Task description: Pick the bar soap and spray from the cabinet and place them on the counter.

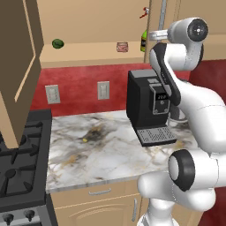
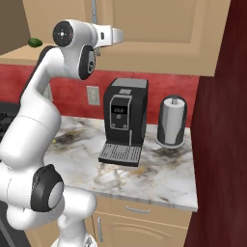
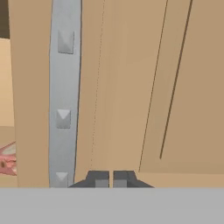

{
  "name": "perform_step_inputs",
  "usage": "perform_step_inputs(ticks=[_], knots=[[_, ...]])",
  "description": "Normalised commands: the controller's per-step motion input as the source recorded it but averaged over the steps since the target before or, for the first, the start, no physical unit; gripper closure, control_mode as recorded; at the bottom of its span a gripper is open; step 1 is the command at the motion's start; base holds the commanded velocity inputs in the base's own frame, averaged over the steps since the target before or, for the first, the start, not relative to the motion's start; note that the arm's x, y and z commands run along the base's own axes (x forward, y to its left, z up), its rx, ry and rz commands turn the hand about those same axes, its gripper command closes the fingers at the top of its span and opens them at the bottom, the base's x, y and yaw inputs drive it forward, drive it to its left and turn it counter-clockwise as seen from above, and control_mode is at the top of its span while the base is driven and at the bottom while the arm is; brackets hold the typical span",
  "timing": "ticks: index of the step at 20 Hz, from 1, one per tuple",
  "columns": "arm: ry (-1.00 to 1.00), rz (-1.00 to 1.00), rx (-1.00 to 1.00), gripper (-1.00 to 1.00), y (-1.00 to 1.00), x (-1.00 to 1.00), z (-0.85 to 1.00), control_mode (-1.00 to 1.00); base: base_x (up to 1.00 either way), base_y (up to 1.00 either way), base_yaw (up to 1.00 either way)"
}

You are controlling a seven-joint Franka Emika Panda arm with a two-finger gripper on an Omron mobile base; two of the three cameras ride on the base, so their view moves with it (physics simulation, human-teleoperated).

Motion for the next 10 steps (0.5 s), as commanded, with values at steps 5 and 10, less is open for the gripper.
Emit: perform_step_inputs(ticks=[5, 10], knots=[[0.00, 0.00, 0.00, 1.00, 0.00, 0.00, 0.00, -1.00, 0.00, 0.00, 0.00], [0.00, 0.00, 0.00, 1.00, 0.00, 0.00, 0.00, -1.00, 0.00, 0.00, 0.00]])
